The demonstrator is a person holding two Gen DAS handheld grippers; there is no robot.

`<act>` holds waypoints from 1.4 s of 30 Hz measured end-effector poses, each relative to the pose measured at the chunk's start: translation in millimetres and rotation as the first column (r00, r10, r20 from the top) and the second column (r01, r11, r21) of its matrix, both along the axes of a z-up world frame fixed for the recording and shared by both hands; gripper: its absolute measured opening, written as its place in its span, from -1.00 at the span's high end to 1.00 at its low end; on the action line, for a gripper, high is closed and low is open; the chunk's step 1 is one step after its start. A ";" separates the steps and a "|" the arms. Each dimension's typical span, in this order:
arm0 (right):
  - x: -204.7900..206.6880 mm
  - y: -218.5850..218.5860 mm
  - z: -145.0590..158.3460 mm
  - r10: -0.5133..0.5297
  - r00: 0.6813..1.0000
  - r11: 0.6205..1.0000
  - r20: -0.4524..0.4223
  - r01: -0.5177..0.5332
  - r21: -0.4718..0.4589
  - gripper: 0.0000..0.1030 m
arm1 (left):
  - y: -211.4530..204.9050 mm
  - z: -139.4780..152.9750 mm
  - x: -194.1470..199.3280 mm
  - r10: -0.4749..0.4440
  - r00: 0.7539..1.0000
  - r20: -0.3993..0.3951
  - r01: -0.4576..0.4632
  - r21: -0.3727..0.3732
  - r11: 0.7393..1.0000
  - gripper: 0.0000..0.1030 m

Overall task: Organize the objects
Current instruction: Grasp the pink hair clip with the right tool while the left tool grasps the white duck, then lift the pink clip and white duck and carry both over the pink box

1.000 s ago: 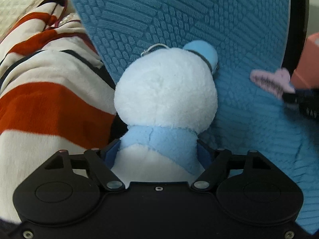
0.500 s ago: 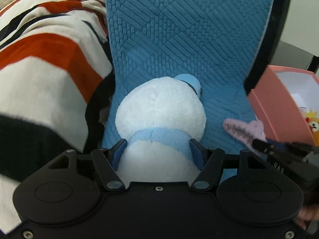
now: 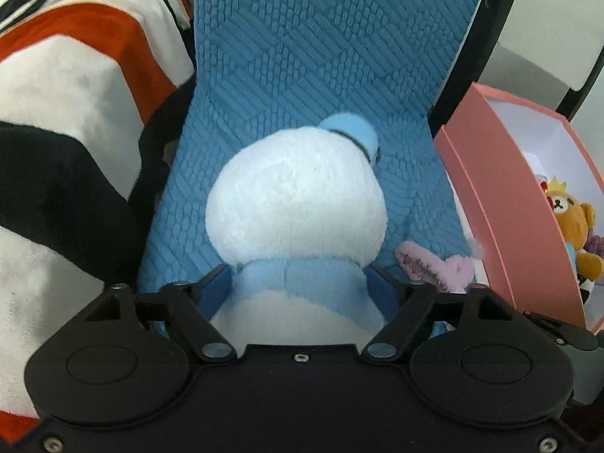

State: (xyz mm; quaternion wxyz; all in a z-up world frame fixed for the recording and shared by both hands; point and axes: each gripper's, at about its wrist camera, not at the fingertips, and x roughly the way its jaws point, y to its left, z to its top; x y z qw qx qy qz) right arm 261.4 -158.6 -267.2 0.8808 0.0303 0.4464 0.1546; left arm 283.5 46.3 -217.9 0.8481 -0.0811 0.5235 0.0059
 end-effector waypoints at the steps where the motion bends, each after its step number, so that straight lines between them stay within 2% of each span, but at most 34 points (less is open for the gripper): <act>1: -1.4 -0.1 1.4 0.017 1.000 1.000 -0.007 -0.017 -0.005 0.61 | 0.7 -2.4 1.0 0.001 1.000 -0.009 -0.001 -0.008 1.000 -0.67; 2: -3.8 -0.3 2.9 0.027 1.000 1.000 -0.007 -0.027 -0.011 0.58 | 1.3 -6.0 2.2 0.000 1.000 -0.020 0.000 -0.017 1.000 -0.69; 4: -6.7 -0.9 6.9 0.048 0.999 0.999 -0.004 -0.048 -0.022 0.33 | 0.7 -13.9 4.8 -0.001 0.999 -0.046 0.000 -0.028 1.000 -0.81; 9: -6.0 0.9 11.8 0.081 0.996 0.995 0.043 -0.078 -0.059 -0.07 | -6.8 -27.4 6.9 -0.009 0.998 -0.067 0.009 0.000 1.000 -0.93; 13: 3.4 2.2 8.6 0.085 0.994 0.992 0.068 -0.079 -0.098 -0.08 | -7.2 -36.3 7.7 -0.003 0.997 -0.082 0.002 -0.013 1.000 -0.95; 17: 16.5 3.5 -4.2 0.084 0.996 0.990 0.040 -0.079 -0.114 -0.08 | -5.1 -41.1 7.5 0.014 0.997 -0.082 -0.018 -0.048 0.999 -0.96; 23: 26.3 5.8 -22.1 0.082 0.997 0.993 -0.013 -0.083 -0.086 -0.06 | -3.5 -48.8 5.5 0.037 0.997 -0.072 -0.043 -0.093 0.995 -0.98; 27: 24.4 4.8 -25.2 0.071 0.997 0.995 -0.011 -0.071 -0.063 0.06 | -3.1 -51.2 1.9 0.054 0.998 -0.039 -0.058 -0.098 0.994 -0.97; 36: 19.6 1.5 -14.7 0.038 0.999 0.999 -0.023 -0.039 -0.032 0.11 | 2.9 -42.9 -14.4 0.144 0.988 0.056 -0.134 -0.154 0.979 -0.61; 42: 17.0 -6.2 4.7 -0.010 1.000 1.000 -0.023 0.011 0.021 0.11 | 6.9 -33.8 -24.4 0.190 0.979 0.077 -0.172 -0.191 0.966 -0.55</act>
